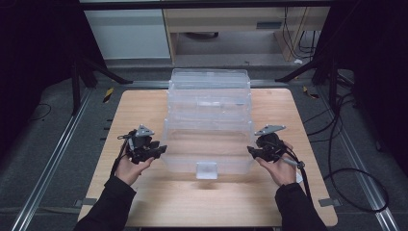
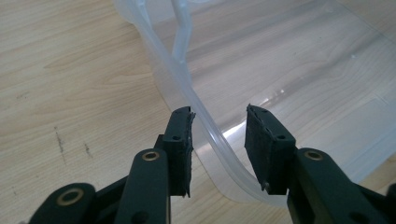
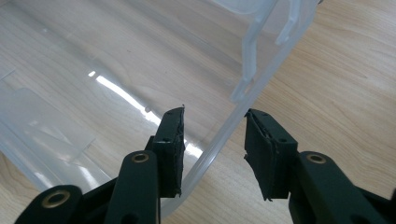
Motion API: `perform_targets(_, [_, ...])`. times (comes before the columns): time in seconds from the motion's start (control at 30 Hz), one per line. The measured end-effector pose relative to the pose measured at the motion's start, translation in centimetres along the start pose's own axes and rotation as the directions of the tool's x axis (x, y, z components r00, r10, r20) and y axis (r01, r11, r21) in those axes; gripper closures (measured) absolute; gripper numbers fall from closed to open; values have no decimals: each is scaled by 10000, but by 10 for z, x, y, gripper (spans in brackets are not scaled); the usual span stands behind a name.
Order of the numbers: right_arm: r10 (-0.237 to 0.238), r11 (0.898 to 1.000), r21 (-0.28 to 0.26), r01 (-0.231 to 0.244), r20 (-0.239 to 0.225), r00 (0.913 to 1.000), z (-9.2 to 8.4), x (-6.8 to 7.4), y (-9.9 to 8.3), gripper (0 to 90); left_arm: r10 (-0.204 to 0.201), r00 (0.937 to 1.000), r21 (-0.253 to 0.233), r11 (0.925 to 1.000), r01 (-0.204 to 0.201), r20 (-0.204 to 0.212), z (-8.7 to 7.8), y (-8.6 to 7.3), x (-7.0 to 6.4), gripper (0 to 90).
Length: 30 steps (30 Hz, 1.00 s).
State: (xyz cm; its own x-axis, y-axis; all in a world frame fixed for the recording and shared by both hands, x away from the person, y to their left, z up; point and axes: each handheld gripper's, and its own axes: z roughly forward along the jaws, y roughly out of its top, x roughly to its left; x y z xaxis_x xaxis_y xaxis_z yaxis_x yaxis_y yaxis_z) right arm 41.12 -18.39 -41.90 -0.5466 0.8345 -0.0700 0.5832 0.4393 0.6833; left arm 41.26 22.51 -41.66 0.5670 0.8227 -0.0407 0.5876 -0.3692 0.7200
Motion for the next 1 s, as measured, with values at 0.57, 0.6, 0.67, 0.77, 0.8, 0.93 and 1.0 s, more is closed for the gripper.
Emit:
perform_targets(0.57, [157, 9998, -140, -157, -8, 9999, 8, -2, -2, 510, 247, 9996, -199, 9995, -249, -106, -5, -3, -4, 554])
perform_targets(0.6, [156, 9995, -264, -155, 56, 9999, 6, -2, -1, 492, 268, 9996, -299, 9992, -271, -101, -8, -2, -3, 532])
perform_targets(0.67, [232, 9987, -458, -227, 117, 9997, 1, -3, 1, 442, 275, 9996, -539, 9982, -278, -69, -14, 0, -2, 502])
perform_targets(0.77, [398, 9942, -1010, -375, 211, 9990, -14, -8, 3, 388, 118, 9999, -1011, 9948, -120, -30, -28, 2, 5, 449])
perform_targets(0.8, [467, 9921, -1178, -430, 286, 9985, -19, -10, 3, 374, 113, 9999, -1157, 9932, -116, -31, -31, 2, 7, 430])
perform_targets(0.93, [611, 9872, -1503, -540, 430, 9972, -35, -19, 1, 347, -133, 9995, -1546, 9879, 90, -270, -45, 0, 21, 385])
perform_targets(1.0, [635, 9861, -1566, -546, 523, 9966, -42, -24, -3, 330, -274, 9987, -1553, 9877, 204, -431, -46, -3, 27, 381])
